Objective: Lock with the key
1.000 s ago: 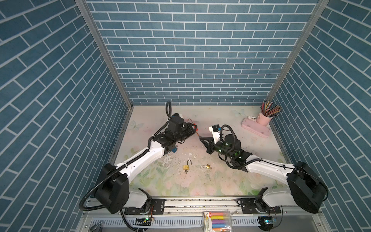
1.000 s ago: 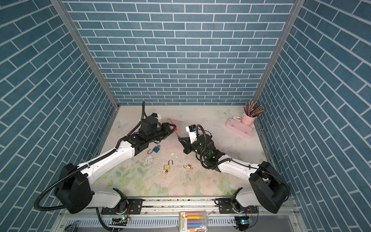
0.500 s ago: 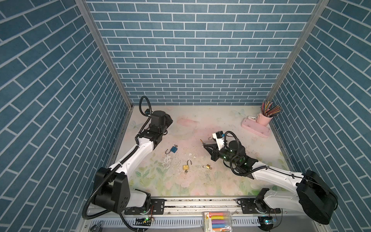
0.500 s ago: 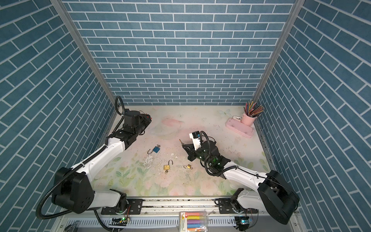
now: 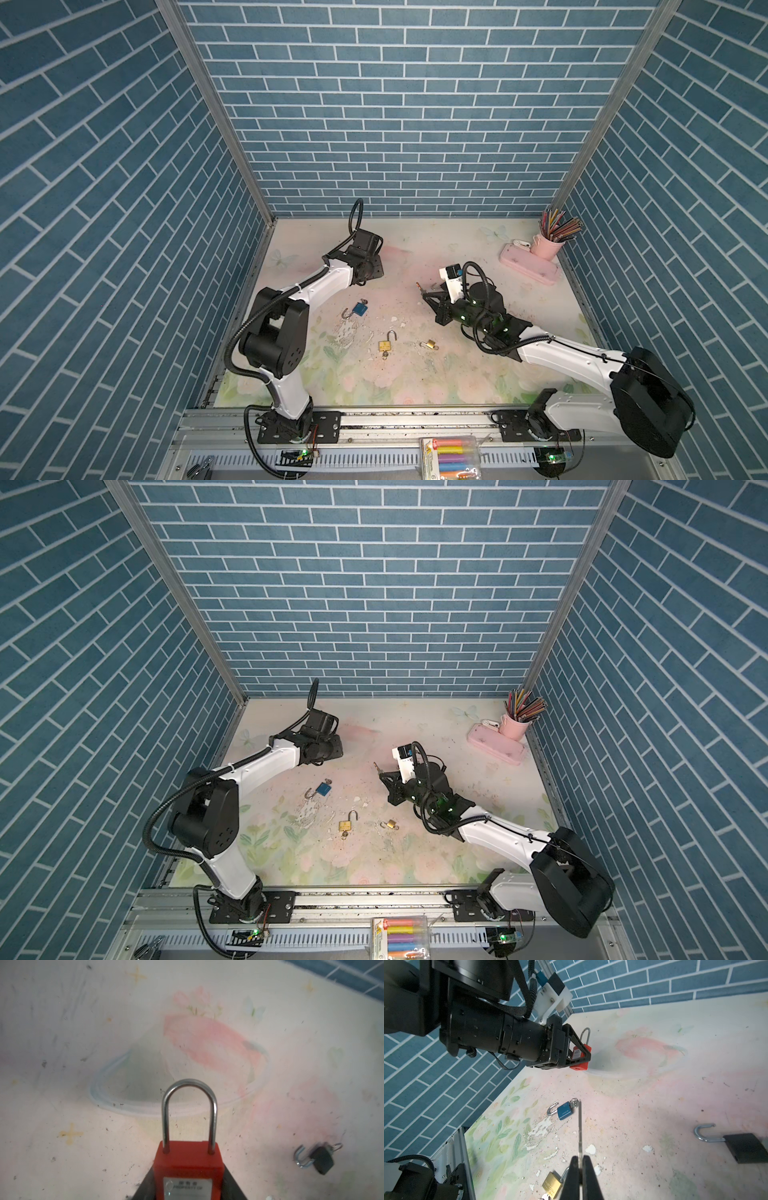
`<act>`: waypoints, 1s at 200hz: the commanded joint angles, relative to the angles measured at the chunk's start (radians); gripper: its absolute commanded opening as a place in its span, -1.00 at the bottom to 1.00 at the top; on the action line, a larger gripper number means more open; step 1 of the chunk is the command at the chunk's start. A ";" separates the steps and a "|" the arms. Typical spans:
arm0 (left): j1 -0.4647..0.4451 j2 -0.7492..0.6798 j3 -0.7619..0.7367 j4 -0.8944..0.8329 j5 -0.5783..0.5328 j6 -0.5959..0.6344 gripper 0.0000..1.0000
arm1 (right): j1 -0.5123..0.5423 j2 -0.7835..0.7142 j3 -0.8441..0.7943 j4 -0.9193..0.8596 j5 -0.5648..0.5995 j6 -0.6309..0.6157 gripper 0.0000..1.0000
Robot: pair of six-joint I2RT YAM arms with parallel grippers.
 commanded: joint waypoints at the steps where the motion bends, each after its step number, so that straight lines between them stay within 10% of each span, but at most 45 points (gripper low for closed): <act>1: -0.009 0.038 0.053 -0.045 0.011 0.068 -1.00 | -0.003 0.023 0.027 -0.012 -0.012 0.029 -1.00; 130: -0.011 0.241 0.172 -0.064 -0.015 0.085 -1.00 | -0.018 0.154 0.100 -0.009 -0.091 0.009 -1.00; 200: -0.010 0.287 0.189 -0.075 -0.021 0.099 -0.65 | -0.028 0.146 0.091 -0.009 -0.101 0.005 -1.00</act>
